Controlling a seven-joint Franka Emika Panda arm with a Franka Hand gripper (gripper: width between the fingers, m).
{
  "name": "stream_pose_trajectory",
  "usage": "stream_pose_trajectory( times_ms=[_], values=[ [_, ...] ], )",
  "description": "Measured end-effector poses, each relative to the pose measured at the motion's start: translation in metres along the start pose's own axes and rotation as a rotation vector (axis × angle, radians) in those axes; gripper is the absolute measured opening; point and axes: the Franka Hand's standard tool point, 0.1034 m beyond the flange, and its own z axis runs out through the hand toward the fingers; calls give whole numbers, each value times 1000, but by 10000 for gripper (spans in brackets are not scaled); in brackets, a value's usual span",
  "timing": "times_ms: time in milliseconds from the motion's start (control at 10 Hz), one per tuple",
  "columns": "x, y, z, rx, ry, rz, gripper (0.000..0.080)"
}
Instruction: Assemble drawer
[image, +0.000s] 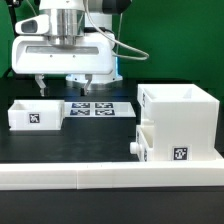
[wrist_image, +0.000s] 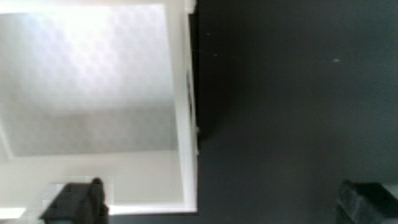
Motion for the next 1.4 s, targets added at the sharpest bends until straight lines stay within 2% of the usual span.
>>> stream_pose_trajectory(
  times_ms=[400,600,800,1100,1400],
  values=[
    [-1,1,2,0,-4,-53,648],
    [-11,9,11,6,-30,-164,648],
    [-20,11,20,13,-53,-136,648],
    [-32,12,38,25,-94,-84,648],
    [-39,9,48,23,-100,-90,648]
  ],
)
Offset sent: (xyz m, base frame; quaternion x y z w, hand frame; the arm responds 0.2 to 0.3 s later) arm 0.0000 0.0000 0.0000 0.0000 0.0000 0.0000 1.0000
